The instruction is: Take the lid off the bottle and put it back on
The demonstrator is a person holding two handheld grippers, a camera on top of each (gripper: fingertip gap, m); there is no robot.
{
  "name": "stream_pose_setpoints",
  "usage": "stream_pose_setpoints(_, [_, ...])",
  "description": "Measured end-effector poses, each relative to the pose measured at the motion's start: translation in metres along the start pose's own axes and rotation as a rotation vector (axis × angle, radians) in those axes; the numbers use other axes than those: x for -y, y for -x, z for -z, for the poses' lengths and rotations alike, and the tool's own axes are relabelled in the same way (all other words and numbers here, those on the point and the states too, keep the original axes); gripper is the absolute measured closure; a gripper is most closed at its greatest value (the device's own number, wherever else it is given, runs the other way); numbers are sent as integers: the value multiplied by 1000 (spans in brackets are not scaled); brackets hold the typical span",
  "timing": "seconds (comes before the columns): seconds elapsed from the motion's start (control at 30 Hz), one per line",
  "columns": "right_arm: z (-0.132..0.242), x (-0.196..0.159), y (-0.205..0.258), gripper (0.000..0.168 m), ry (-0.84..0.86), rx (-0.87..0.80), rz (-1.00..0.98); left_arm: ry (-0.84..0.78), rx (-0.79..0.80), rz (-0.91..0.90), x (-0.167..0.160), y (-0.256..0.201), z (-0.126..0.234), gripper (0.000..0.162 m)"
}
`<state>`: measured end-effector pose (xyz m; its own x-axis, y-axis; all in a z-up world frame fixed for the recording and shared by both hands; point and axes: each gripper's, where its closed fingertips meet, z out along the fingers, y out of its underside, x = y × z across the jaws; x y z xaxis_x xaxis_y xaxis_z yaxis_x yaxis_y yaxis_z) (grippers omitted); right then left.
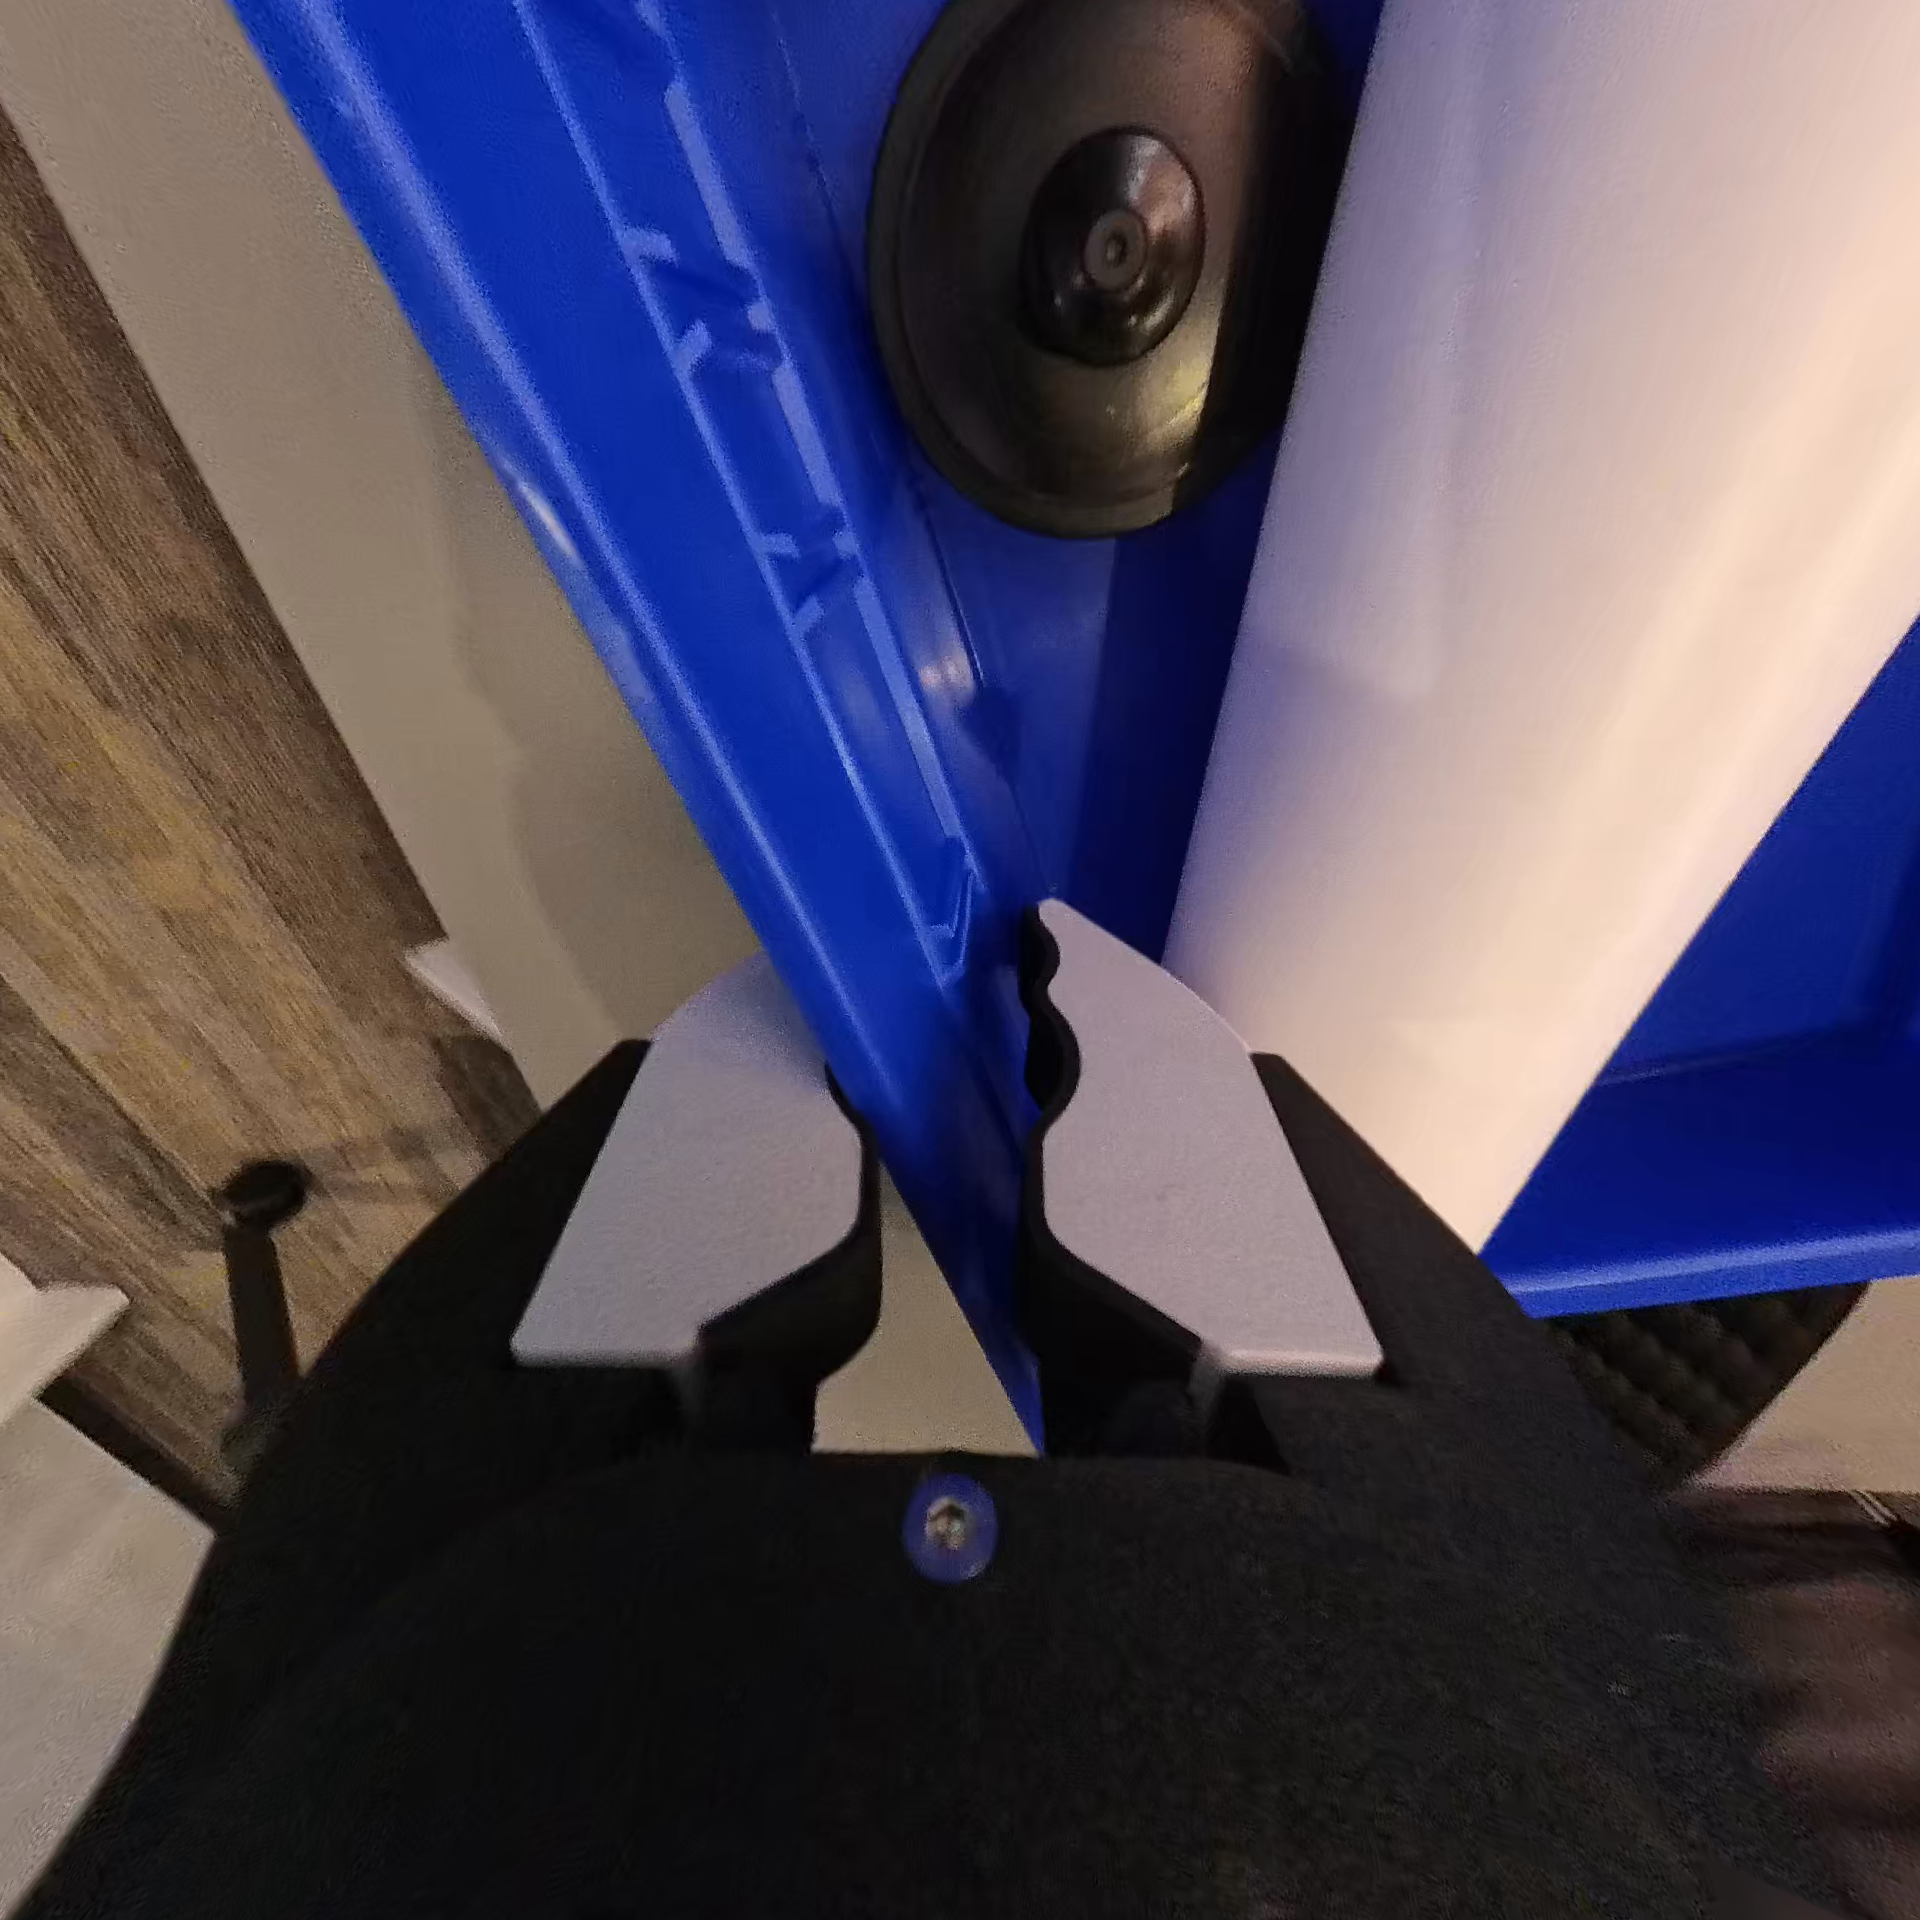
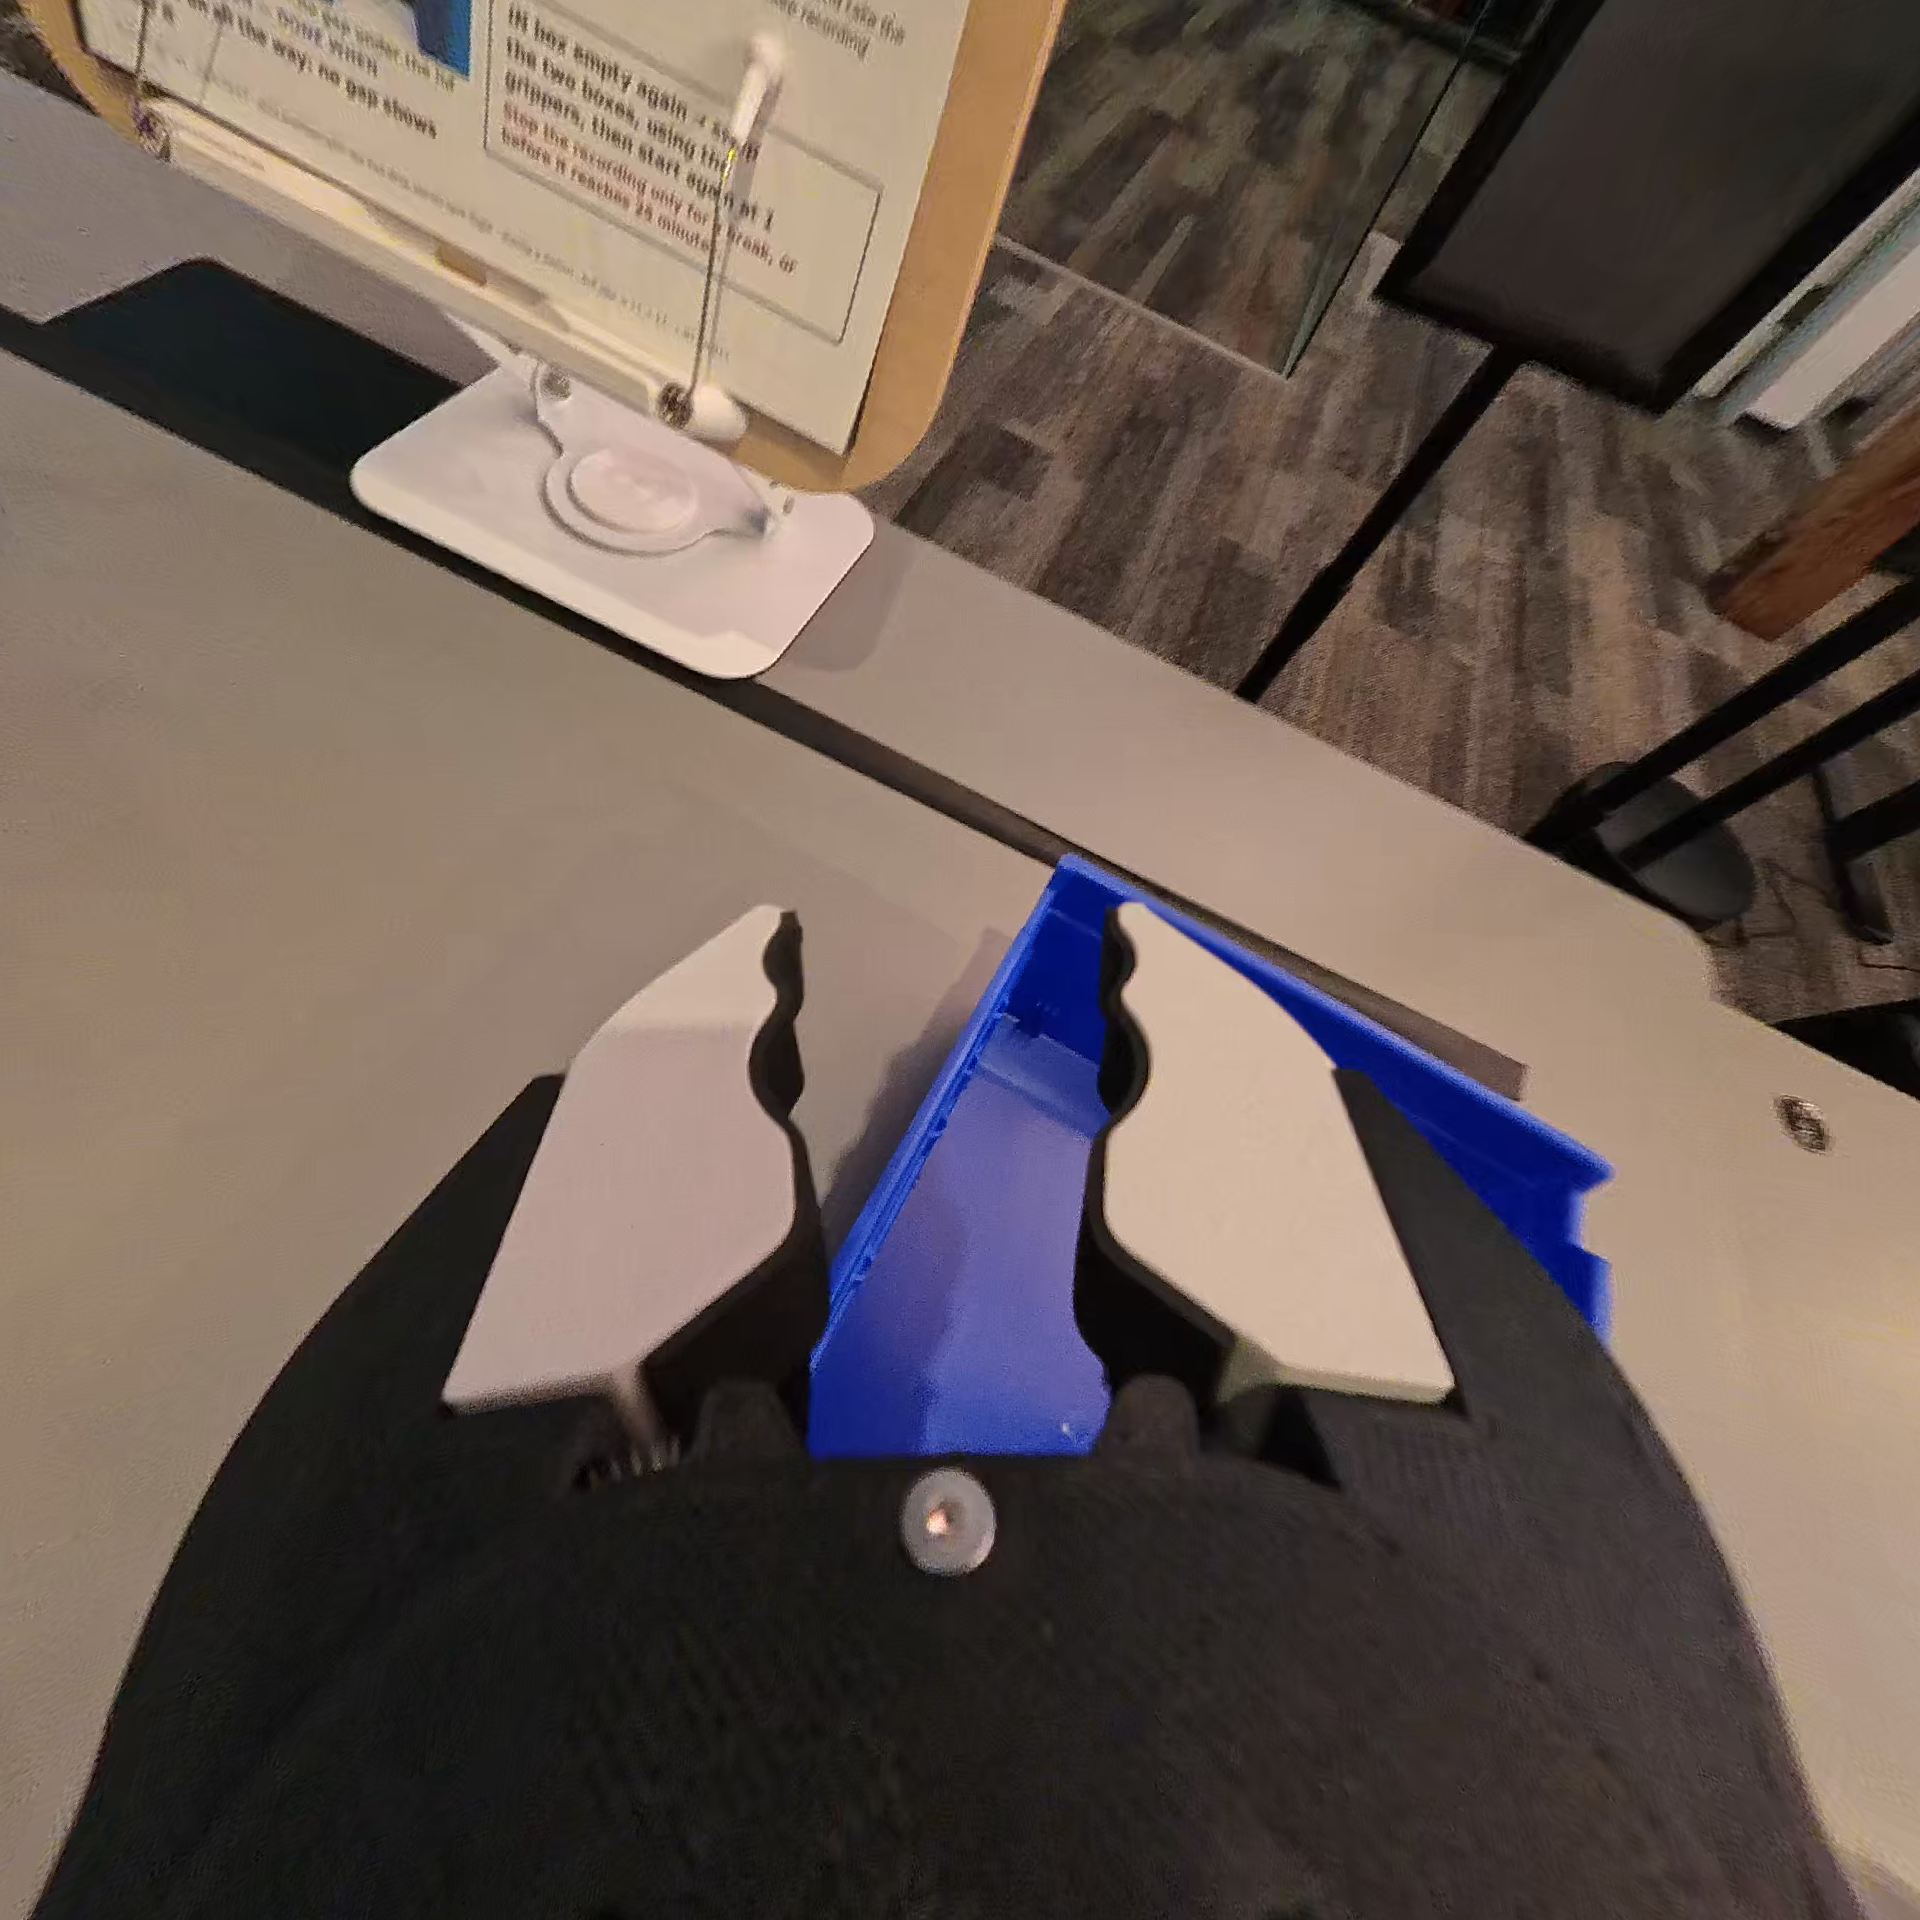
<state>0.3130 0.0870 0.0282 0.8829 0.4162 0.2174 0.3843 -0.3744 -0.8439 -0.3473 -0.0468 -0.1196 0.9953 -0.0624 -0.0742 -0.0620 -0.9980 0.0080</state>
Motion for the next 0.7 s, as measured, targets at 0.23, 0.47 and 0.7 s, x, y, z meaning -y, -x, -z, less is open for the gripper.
stream_pose_setpoints(0.23, [-22,-29,2,111,99,74,-37,-123,37,-80,40,-7,0,137])
stream_pose_setpoints(0.47, [-19,-21,-2,111,65,31,-14,-423,43,79,62,-1,62,109])
stream_pose_setpoints(0.7, [-17,-18,4,111,57,34,26,-730,-203,-291,81,-107,124,103])
